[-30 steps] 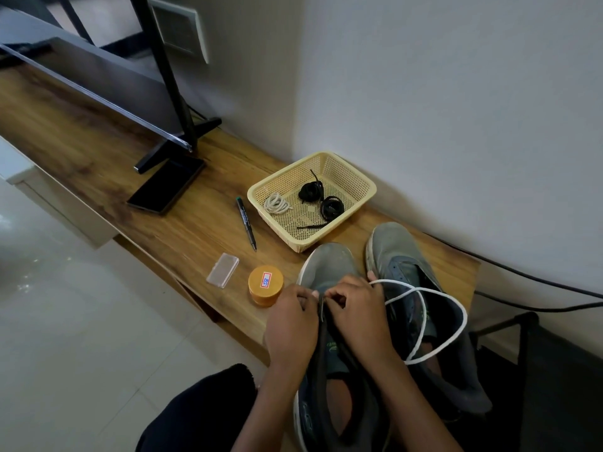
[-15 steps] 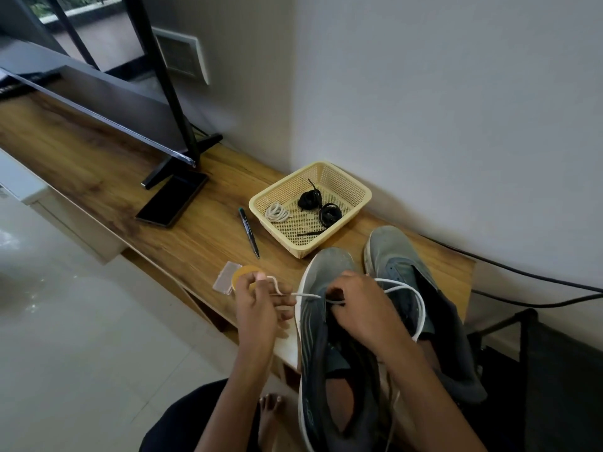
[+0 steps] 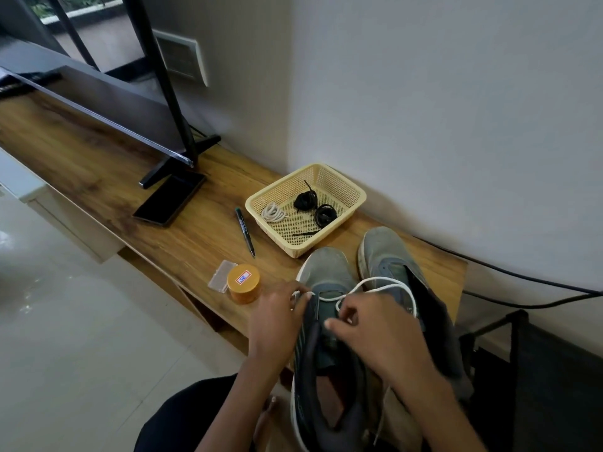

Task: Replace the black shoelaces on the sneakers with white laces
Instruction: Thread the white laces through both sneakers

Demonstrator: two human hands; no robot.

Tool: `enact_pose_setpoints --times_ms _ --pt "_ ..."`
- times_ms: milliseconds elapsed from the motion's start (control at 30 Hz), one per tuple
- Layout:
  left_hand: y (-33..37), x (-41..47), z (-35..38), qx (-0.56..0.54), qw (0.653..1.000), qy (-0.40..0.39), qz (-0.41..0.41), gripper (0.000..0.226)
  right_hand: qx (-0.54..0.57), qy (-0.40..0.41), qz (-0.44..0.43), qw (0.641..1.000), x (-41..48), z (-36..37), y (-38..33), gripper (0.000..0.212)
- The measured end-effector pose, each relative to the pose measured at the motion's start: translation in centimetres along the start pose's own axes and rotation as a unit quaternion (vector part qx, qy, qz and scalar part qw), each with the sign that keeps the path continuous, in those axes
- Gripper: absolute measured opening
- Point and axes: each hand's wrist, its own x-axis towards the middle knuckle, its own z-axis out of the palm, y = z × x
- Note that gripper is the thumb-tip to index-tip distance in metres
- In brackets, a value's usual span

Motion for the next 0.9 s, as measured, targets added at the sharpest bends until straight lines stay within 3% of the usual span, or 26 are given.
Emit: enact_pose_setpoints --times_ms 133,233,300,367,433,467,500,567,633,700,800,900 --pt "0.2 0.4 0.0 -0.108 0.992 0.039 -0.044 0.005 -0.022 0.094 0.01 0.995 -1.7 3.1 -0.4 0.027" --pt "0.7 0.6 -1.0 -0.253 0.959 0.073 -0.107 0.008 -0.029 0.154 0.006 0.988 -1.7 4.6 -0.3 0.027" --pt "1.1 0.6 -2.2 -0.391 0.904 0.096 -0.147 0.014 -0.041 0.174 -0.01 0.984 -1.5 5.2 -0.2 0.034" --pt "1.1 0.8 -3.6 -0.529 0.82 0.12 -0.185 0.016 -0.048 0.189 -0.019 0.981 -1.3 5.6 -0.1 0.033" --pt "0.6 1.2 -5.1 -0.613 0.747 0.168 -0.195 0.016 -0.042 0.213 -0.022 0.976 -1.3 6.0 0.1 0.03" --pt "0.2 1.3 -5.7 -0.625 0.729 0.201 -0.195 0.017 -0.043 0.226 -0.021 0.973 -1.2 6.1 0.2 0.029" --pt "-0.2 1.4 -6.0 -0.607 0.735 0.232 -0.193 0.018 -0.046 0.238 -0.022 0.97 -1.2 6.2 0.3 0.027" --pt "-0.6 1.2 -6.1 -0.484 0.819 0.256 -0.169 0.019 -0.054 0.254 -0.023 0.965 -1.1 6.1 0.6 0.025" --pt "0.0 0.7 -5.4 -0.335 0.915 0.207 -0.087 0.017 -0.049 0.263 -0.022 0.963 -0.9 6.0 1.0 0.027" --pt "0.3 0.3 -4.1 -0.218 0.969 0.114 0.0 0.014 -0.032 0.268 -0.026 0.962 -0.7 6.1 1.4 0.029" --pt "-0.1 0.0 -1.9 -0.024 0.997 0.003 0.07 0.015 0.002 0.267 -0.026 0.963 -0.5 6.7 1.7 0.027" --pt "-0.4 0.0 -0.7 0.064 0.995 -0.029 0.067 0.022 0.023 0.269 -0.023 0.963 -0.3 7.2 1.7 0.025"
